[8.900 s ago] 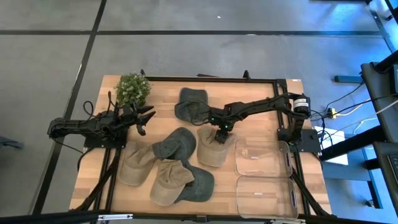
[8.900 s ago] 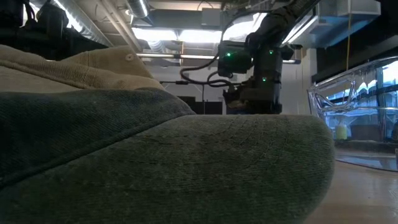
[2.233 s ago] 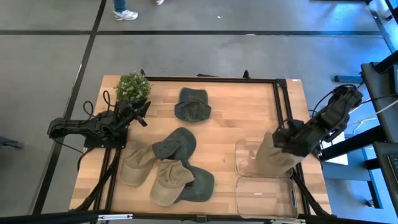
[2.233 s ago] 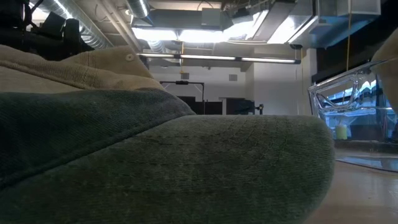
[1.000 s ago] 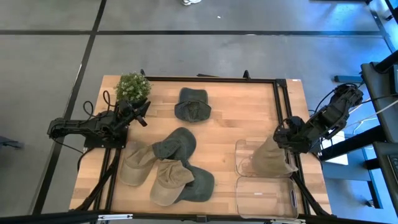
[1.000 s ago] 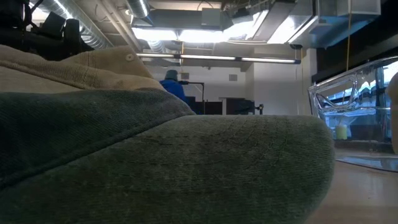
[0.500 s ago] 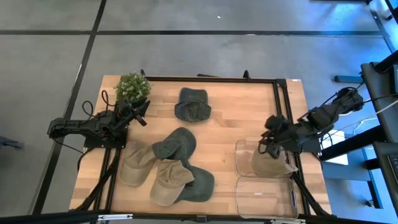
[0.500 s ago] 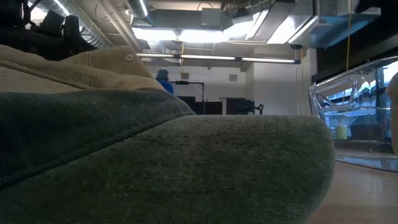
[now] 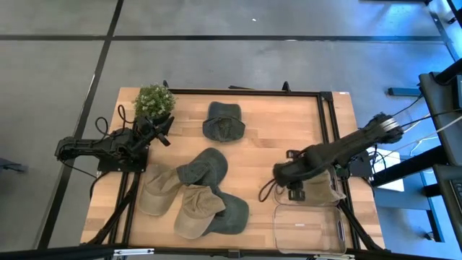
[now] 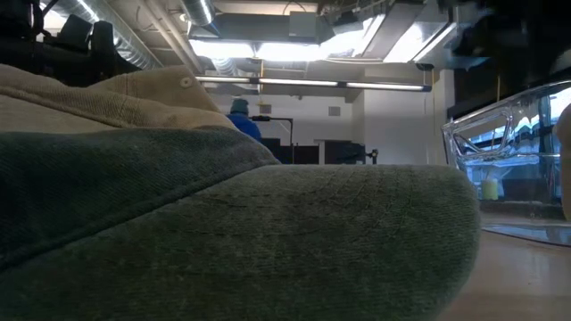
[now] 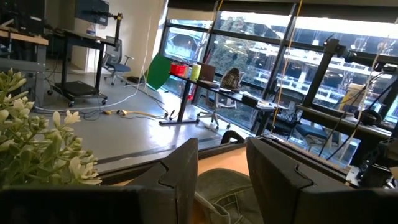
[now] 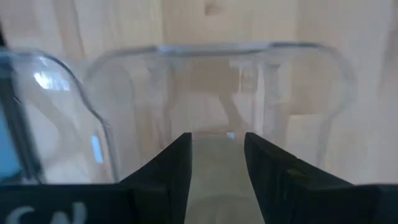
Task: Pick & Place hat
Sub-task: Put the right brown cap into the top transparent bin, then put the top black cap into the bottom transparent bin
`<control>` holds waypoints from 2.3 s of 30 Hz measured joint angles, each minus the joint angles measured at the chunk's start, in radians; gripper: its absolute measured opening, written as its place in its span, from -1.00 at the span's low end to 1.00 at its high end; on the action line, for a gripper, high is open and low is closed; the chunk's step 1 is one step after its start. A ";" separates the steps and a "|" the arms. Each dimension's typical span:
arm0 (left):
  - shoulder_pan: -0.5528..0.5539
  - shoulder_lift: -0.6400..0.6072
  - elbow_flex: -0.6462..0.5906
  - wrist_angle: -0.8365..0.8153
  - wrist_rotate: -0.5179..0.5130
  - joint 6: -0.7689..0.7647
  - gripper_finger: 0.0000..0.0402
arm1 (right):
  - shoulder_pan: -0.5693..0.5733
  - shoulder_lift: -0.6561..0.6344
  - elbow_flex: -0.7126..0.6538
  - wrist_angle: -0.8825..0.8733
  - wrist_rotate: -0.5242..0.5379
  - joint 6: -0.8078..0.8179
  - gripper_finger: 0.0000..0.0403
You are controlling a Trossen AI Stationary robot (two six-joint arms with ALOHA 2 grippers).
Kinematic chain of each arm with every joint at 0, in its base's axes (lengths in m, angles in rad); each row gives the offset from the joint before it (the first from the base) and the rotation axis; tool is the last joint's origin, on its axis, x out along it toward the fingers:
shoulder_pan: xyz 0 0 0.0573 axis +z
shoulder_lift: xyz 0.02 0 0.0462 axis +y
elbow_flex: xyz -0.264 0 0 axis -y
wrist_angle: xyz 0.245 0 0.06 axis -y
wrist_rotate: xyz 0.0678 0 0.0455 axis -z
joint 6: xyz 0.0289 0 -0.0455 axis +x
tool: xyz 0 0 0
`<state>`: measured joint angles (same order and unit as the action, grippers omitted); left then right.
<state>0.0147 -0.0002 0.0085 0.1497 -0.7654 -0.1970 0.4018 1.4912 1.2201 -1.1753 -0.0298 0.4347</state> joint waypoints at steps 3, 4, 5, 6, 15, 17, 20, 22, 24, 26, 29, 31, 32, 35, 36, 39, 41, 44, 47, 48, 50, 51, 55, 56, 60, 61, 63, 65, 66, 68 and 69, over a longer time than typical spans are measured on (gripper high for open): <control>0.000 0.000 0.000 0.000 0.000 0.000 -0.34 | -0.001 0.075 0.000 -0.003 -0.022 -0.055 -0.26; 0.000 0.000 0.000 0.000 0.000 0.000 -0.34 | -0.001 0.094 0.000 0.003 -0.023 -0.074 -0.26; 0.000 0.000 0.000 -0.002 0.000 0.000 -0.34 | -0.001 0.110 0.000 0.008 -0.024 -0.090 -0.26; 0.000 0.000 0.000 -0.003 0.001 0.000 -0.34 | -0.001 0.124 0.000 0.009 -0.024 -0.100 -0.27; 0.000 0.000 0.000 -0.003 0.001 -0.001 -0.34 | 0.023 0.071 -0.178 0.143 -0.074 -0.030 -0.65; 0.000 0.000 0.000 -0.003 0.001 -0.001 -0.34 | 0.027 0.052 -0.233 0.182 -0.079 -0.018 -0.80; 0.000 0.000 0.000 -0.004 0.001 -0.001 -0.34 | 0.028 0.039 -0.291 0.220 -0.079 -0.017 -0.96; 0.000 0.000 0.000 -0.004 0.001 -0.001 -0.34 | 0.028 0.039 -0.316 0.220 -0.079 -0.007 -0.95; 0.000 0.000 0.000 -0.004 0.001 0.000 -0.34 | 0.028 0.041 -0.328 0.218 -0.079 0.005 -0.94; 0.000 0.000 0.000 -0.004 0.001 0.000 -0.34 | 0.028 0.041 -0.333 0.185 -0.077 0.010 -0.97; 0.000 0.000 0.000 -0.004 0.001 -0.001 -0.34 | 0.028 0.040 -0.336 0.089 -0.056 0.052 -0.97; 0.000 0.000 0.000 -0.004 0.001 0.000 -0.34 | 0.028 0.037 -0.336 0.019 -0.026 0.091 -0.96; 0.000 0.000 0.000 -0.004 0.001 0.000 -0.34 | 0.028 0.036 -0.336 -0.013 -0.014 0.112 -0.96; 0.000 0.000 0.000 -0.004 0.001 0.000 -0.34 | 0.028 0.036 -0.336 -0.094 -0.005 0.138 -0.98; 0.000 0.000 0.000 -0.004 0.000 0.000 -0.34 | 0.028 0.036 -0.336 -0.103 -0.005 0.139 -0.98; 0.000 0.000 0.000 -0.006 0.001 0.000 -0.34 | 0.028 0.036 -0.336 -0.107 -0.006 0.160 -0.97; 0.000 0.000 0.000 -0.013 0.000 0.000 -0.34 | 0.028 0.036 -0.336 -0.107 -0.006 0.172 -0.97; 0.000 0.000 0.000 -0.022 0.001 0.000 -0.34 | 0.028 0.031 -0.320 -0.114 0.001 0.193 -0.97; 0.000 0.000 0.000 -0.020 0.001 0.000 -0.34 | 0.028 0.018 -0.273 -0.124 0.000 0.187 -0.97; 0.000 0.000 0.000 -0.020 0.001 0.000 -0.34 | 0.028 0.015 -0.253 -0.137 0.000 0.188 -0.97; 0.000 0.000 0.000 -0.020 0.001 0.000 -0.34 | 0.028 0.007 -0.206 -0.163 0.001 0.189 -0.97; 0.000 0.000 0.000 -0.020 0.001 0.000 -0.34 | 0.028 0.003 -0.179 -0.181 0.001 0.189 -0.97; 0.000 0.000 0.000 -0.019 0.001 0.000 -0.34 | 0.028 -0.003 -0.049 -0.263 0.015 0.188 -0.97; 0.000 0.000 0.000 -0.019 0.001 0.000 -0.34 | 0.028 -0.003 -0.012 -0.283 0.034 0.188 -0.97; 0.000 0.000 0.000 -0.008 0.012 -0.035 -0.34 | 0.028 -0.003 0.128 -0.283 0.156 0.188 -0.96; 0.000 0.000 0.000 -0.006 0.025 -0.062 -0.34 | 0.028 -0.003 0.161 -0.264 0.197 0.181 -0.96; 0.000 0.000 0.000 -0.003 0.038 -0.097 -0.34 | 0.027 -0.004 0.207 -0.183 0.282 0.138 -0.96; 0.000 0.000 0.000 -0.003 0.052 -0.119 -0.34 | 0.023 -0.003 0.239 -0.075 0.342 0.075 -0.96; 0.000 0.000 0.000 -0.003 0.061 -0.128 -0.34 | 0.017 -0.003 0.251 -0.029 0.350 0.042 -0.96; 0.000 0.000 0.000 -0.002 0.092 -0.146 -0.34 | -0.002 -0.004 0.263 0.053 0.350 -0.007 -0.96; 0.000 0.000 0.000 -0.002 0.112 -0.157 -0.34 | -0.014 -0.004 0.265 0.074 0.351 -0.024 -0.94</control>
<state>0.0147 -0.0002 0.0083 0.1482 -0.6532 -0.3537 0.3874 1.4877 1.4847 -1.1011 0.3211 0.4112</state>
